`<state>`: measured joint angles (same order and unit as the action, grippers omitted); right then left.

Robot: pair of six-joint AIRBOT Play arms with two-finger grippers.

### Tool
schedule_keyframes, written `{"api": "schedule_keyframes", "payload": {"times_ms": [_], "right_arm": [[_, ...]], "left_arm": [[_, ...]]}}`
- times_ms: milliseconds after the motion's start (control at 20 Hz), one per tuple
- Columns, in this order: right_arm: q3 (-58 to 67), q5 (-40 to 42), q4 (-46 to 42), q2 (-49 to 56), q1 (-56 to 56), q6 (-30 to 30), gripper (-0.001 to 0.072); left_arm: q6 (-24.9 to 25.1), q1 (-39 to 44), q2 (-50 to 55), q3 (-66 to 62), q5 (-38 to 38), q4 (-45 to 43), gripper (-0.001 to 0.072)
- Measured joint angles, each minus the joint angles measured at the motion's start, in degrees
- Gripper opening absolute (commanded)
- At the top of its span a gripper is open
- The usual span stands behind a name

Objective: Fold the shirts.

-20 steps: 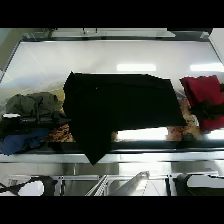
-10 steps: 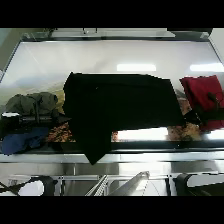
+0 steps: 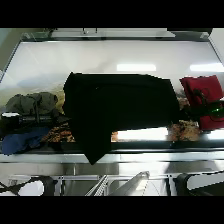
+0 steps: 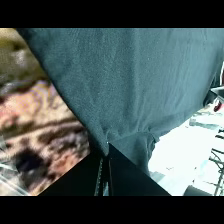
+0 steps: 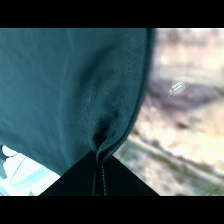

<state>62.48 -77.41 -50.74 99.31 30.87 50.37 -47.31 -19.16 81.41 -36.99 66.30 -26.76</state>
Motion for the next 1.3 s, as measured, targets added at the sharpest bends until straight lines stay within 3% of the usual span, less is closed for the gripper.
{"api": "schedule_keyframes", "payload": {"times_ms": [200,400,750,1050,1300], "right_arm": [[1.90,-0.04,0.00,-0.11,-0.44,1.07,0.0015],[2.64,-1.90,4.31,-3.69,-0.55,1.51,0.0015],[4.55,-3.02,22.32,-24.70,1.73,-2.54,0.0016],[15.30,2.43,35.89,-46.95,9.03,-3.52,0.0016],[26.77,8.15,39.23,-54.60,11.34,-2.25,0.0017]], "left_arm": [[-0.59,0.00,0.00,-0.37,1.90,1.62,0.0020],[-0.68,0.00,-0.02,-5.31,9.31,6.67,0.0013],[-3.34,0.02,-8.00,-22.14,22.73,21.94,0.0014],[-6.27,-1.11,-22.43,-42.45,21.53,35.89,0.0015],[-9.90,-10.82,-30.58,-57.79,17.62,40.74,0.0016]]}}
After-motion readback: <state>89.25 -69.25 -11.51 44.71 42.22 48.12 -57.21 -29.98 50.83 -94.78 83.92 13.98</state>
